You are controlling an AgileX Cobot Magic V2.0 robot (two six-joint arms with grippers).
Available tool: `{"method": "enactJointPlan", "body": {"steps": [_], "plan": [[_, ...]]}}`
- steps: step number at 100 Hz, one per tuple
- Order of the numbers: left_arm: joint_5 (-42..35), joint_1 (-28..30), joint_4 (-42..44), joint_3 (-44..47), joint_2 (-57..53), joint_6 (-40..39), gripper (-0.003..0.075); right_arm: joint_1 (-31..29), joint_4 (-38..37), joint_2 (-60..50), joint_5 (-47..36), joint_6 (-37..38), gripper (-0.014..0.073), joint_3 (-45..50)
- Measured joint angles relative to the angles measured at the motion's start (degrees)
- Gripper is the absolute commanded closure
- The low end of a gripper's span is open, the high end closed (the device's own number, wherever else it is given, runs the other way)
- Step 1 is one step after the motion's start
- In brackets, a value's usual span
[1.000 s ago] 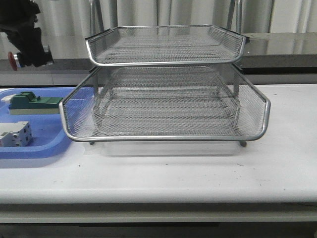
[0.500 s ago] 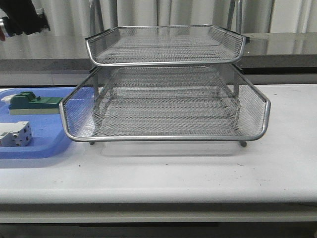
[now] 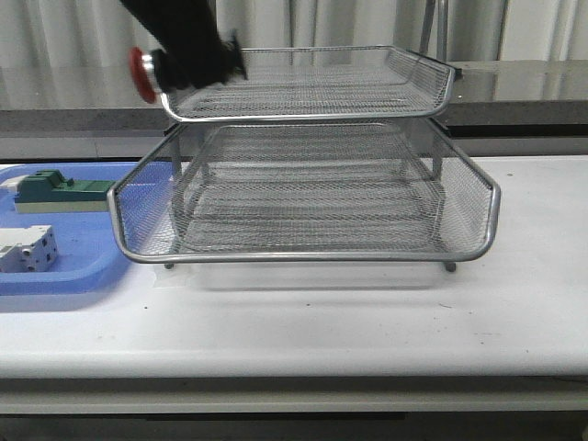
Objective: Place button on rack with both arms
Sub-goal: 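Lift the red push button with the left gripper toward the rack, then lower the button into the pulled-out mesh tray and open the left gripper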
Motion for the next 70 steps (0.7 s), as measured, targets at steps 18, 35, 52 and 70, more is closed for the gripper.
{"method": "enactJointPlan", "body": {"steps": [18,35,52,70], "plan": [[-0.88,-5.16,-0.12,0.00,3.90,0.00,0.0606,0.00,0.00,0.00,0.00,0.00,0.0663,0.00],[-3.33,-7.50,-0.12,0.00,7.37,-0.05,0.0586,0.00,0.00,0.00,0.00,0.00,0.0663,0.00],[-5.46,-7.76,0.06,0.00,8.87,-0.05,0.0405,0.00,0.00,0.00,0.00,0.00,0.0663,0.00],[-6.41,-7.76,0.20,0.00,9.10,-0.05,0.0258,0.00,0.00,0.00,0.00,0.00,0.0663,0.00]]}}
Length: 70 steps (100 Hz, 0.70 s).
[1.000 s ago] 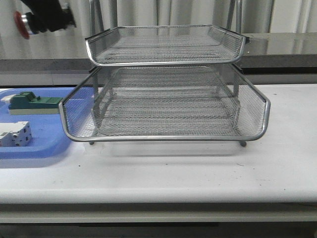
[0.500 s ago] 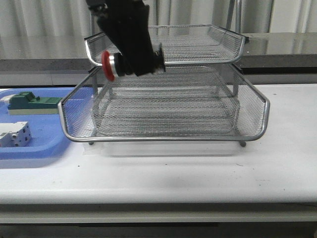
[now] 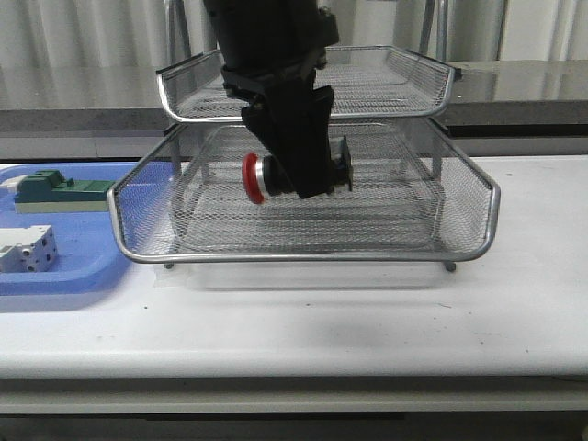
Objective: Place button on rack with both arms
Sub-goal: 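Lower the button into the pulled-out mesh tray and open the left gripper, then withdraw the left gripper back over the blue tray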
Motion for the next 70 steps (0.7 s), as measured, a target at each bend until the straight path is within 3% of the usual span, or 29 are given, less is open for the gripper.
{"method": "enactJointPlan", "body": {"steps": [48,70], "plan": [[2.13,0.00,0.62,-0.90,-1.16,-3.50,0.0258,0.00,0.00,0.00,0.00,0.00,0.0663,0.00],[5.09,3.96,0.94,-1.03,-6.29,-6.33,0.0260,0.00,0.00,0.00,0.00,0.00,0.0663,0.00]]}}
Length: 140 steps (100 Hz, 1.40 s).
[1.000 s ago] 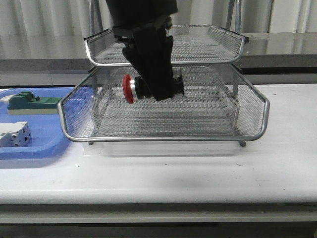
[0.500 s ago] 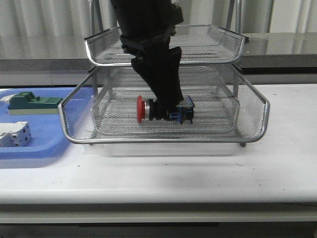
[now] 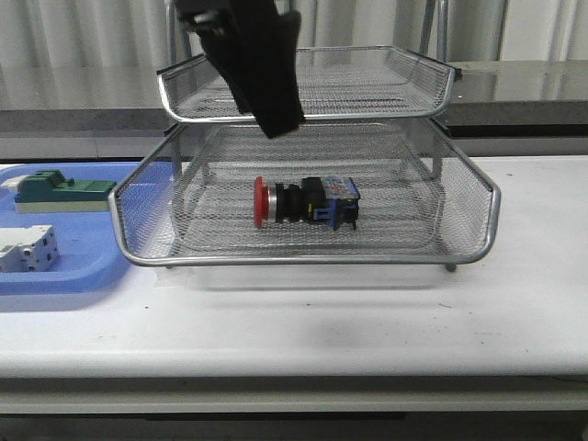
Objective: Place button on rack with both arms
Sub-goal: 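Withdraw the left gripper back over the blue tray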
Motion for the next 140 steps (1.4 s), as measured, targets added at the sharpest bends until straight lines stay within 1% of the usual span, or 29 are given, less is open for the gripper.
{"method": "enactJointPlan", "body": {"steps": [22,34,44,57,74,93,109,125,140], "plan": [[0.84,7.70,0.05,0.34,-5.29,-2.65,0.0260,0.00,0.00,0.00,0.00,0.00,0.0663,0.00],[0.93,12.04,0.15,1.94,-8.88,-4.35,0.0260,0.00,0.00,0.00,0.00,0.00,0.0663,0.00],[0.98,15.75,0.18,4.53,-12.54,-5.59,0.0260,0.00,0.00,0.00,0.00,0.00,0.0663,0.00],[0.17,19.88,0.27,10.89,-19.04,-7.57,0.0260,0.00,0.00,0.00,0.00,0.00,0.0663,0.00],[-9.11,24.46,0.04,23.37,-29.52,-10.99,0.0260,0.00,0.00,0.00,0.00,0.00,0.0663,0.00],[-21.91,27.56,-0.34,39.74,-42.39,-14.52,0.0260,0.00,0.00,0.00,0.00,0.00,0.0663,0.00],[-30.77,30.51,-0.38,53.01,-53.03,-19.15,0.0260,0.00,0.00,0.00,0.00,0.00,0.0663,0.00],[-38.86,31.94,-1.14,64.39,-62.60,-21.45,0.0260,0.00,0.00,0.00,0.00,0.00,0.0663,0.00],[-48.41,31.94,-5.05,72.67,-70.08,-21.92,0.0260,0.00,0.00,0.00,0.00,0.00,0.0663,0.00]]}}
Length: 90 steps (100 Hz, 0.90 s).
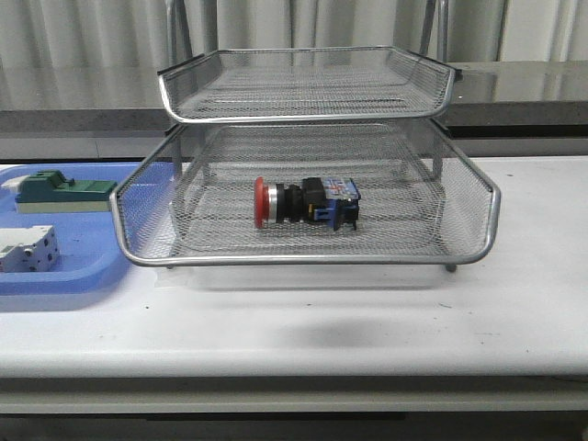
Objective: Place button on rack with both arms
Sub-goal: 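Withdraw the left gripper back over the blue tray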
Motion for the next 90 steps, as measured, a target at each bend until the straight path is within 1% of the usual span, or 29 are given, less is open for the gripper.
{"method": "enactJointPlan", "body": {"steps": [16,28,52,58,65,72,90], "plan": [[-10.16,0.00,-1.36,6.27,-5.45,-0.11,0.0260,0.00,0.00,0.00,0.00,0.00,0.0663,0.00],[-14.86,0.00,-1.58,8.37,-6.55,-0.11,0.0260,0.00,0.00,0.00,0.00,0.00,0.0663,0.00],[-18.24,0.00,-1.85,8.85,-6.55,-0.11,0.0261,0.00,0.00,0.00,0.00,0.00,0.0663,0.00],[-18.67,0.00,-1.89,8.85,-6.55,-0.11,0.0272,0.00,0.00,0.00,0.00,0.00,0.0663,0.00],[-19.01,0.00,-1.97,8.85,-6.55,-0.11,0.0321,0.00,0.00,0.00,0.00,0.00,0.0663,0.00],[-19.15,0.00,-1.97,8.85,-6.55,-0.11,0.0396,0.00,0.00,0.00,0.00,0.00,0.0663,0.00],[-19.37,0.00,-1.97,8.85,-6.55,-0.11,0.0635,0.00,0.00,0.00,0.00,0.00,0.0663,0.00]]}}
